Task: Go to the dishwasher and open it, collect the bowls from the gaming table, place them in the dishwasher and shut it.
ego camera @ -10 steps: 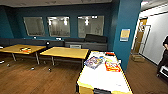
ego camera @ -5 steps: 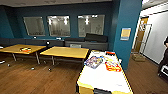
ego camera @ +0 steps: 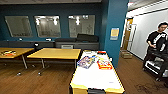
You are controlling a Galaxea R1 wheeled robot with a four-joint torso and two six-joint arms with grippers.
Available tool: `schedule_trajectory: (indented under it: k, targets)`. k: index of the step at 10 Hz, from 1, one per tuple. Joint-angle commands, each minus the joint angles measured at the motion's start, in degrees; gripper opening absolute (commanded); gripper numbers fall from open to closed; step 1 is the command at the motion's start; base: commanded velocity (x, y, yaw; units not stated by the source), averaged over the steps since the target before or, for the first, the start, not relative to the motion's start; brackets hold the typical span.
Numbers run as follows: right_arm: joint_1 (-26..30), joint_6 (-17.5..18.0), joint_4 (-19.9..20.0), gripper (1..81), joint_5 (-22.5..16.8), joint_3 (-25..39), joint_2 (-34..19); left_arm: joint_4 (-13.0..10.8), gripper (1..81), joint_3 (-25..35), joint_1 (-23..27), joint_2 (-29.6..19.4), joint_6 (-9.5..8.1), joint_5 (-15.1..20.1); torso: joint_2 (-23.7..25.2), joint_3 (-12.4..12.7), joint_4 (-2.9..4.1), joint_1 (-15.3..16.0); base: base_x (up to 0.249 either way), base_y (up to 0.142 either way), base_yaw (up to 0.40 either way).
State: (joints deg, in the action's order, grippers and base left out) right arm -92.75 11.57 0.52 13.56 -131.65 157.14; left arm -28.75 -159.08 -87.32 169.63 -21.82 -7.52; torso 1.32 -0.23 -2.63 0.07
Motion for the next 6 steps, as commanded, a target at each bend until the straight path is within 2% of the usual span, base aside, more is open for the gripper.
schedule_trajectory:
  k: [1, 6]
  targets:
    - [2.34, -0.14, -0.52, 1.0, -2.13, -0.27, -0.66, -0.61, 1.0, -0.27, 2.63, -0.52, 0.11, 2.42, 0.0, 0.0, 0.0, 0.0, 0.0, 0.0, -0.385]
    - [2.25, 0.21, -0.35, 1.0, -2.22, -6.59, 2.24, -0.61, 1.0, -0.27, 2.99, 0.18, 0.11, 2.69, 0.0, 0.0, 0.0, 0.0, 0.0, 0.0, -0.385]
